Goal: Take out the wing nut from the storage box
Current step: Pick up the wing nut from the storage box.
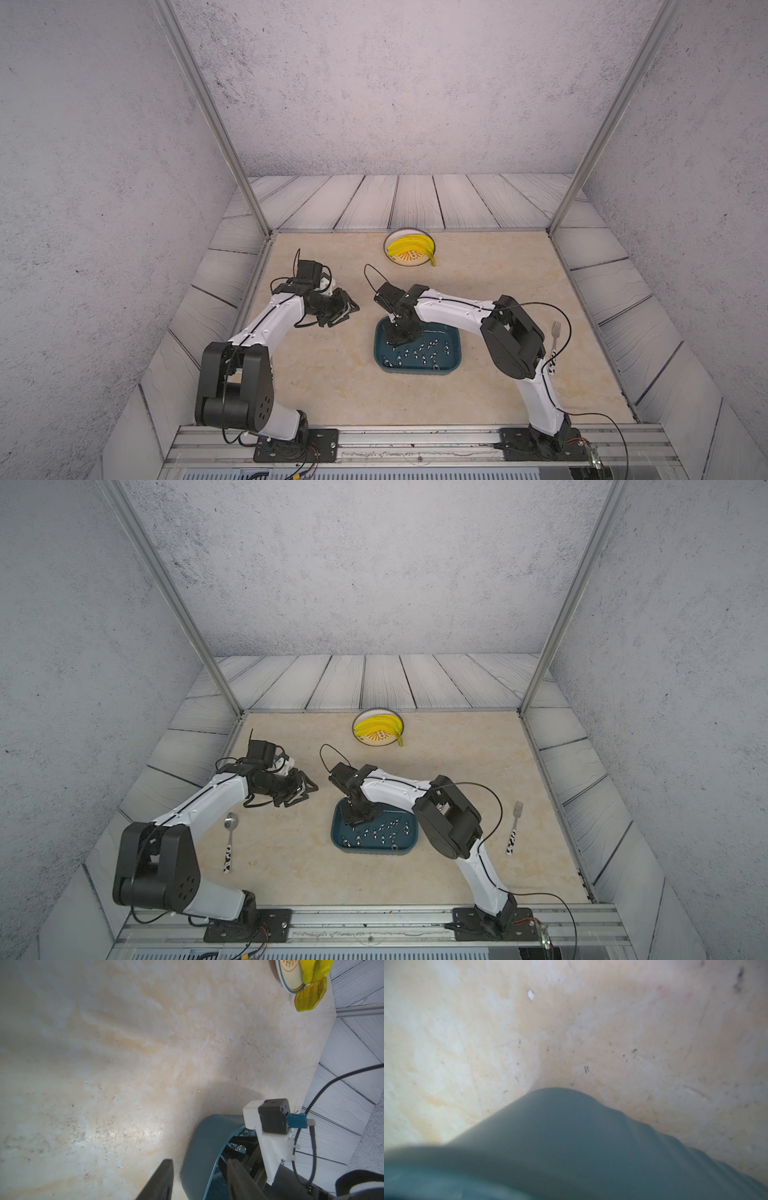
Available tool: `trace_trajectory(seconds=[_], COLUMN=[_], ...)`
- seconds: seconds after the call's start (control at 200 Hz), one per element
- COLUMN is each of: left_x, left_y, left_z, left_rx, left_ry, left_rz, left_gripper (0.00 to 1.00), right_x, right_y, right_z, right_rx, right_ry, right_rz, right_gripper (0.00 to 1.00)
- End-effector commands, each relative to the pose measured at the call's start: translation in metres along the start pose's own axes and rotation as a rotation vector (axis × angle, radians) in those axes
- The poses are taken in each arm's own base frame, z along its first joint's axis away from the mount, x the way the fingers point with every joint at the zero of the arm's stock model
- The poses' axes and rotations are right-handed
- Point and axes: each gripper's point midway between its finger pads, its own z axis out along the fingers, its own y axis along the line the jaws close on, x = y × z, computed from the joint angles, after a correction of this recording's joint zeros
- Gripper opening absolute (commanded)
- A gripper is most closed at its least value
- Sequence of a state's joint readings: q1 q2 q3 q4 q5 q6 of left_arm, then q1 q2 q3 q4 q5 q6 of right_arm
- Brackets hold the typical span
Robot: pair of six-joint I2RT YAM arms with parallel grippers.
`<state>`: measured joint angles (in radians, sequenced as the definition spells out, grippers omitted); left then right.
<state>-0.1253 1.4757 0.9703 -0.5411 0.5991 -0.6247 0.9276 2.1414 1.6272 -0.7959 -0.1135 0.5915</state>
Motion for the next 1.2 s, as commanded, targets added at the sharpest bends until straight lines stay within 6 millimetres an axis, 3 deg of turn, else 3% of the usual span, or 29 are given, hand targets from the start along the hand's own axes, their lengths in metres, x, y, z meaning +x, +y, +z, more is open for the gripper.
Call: trace_trajectory(seconds=[0.0, 0.375, 0.801, 1.191], left_x=[0.003, 0.0, 0.0, 0.0], left_y=[0.003, 0.001, 0.002, 0.004], left_z=[0.001, 0.003, 0.004, 0.005], left_rx=[0.005, 0.013, 0.012, 0.009], left_ry=[0.008, 0.008, 0.012, 0.009], left_rz=[0.006, 0.001, -0.001, -0.001], left_gripper=[0.49, 0.48, 0.48, 0.48], right_x=[0.002, -0.001, -0.006, 0.006], right_y=[0.0, 0.004, 0.006, -0.011], right_z=[-0.013, -0.027, -0.016, -0.015], right_rx=[0.008, -0.009, 0.005, 0.086], right_ry=[-0.013, -0.047, -0.017, 0.031], right_rz=[-0.017, -0.035, -0.024, 0.001], right_gripper=[0.25, 0.23, 0.26, 0.24])
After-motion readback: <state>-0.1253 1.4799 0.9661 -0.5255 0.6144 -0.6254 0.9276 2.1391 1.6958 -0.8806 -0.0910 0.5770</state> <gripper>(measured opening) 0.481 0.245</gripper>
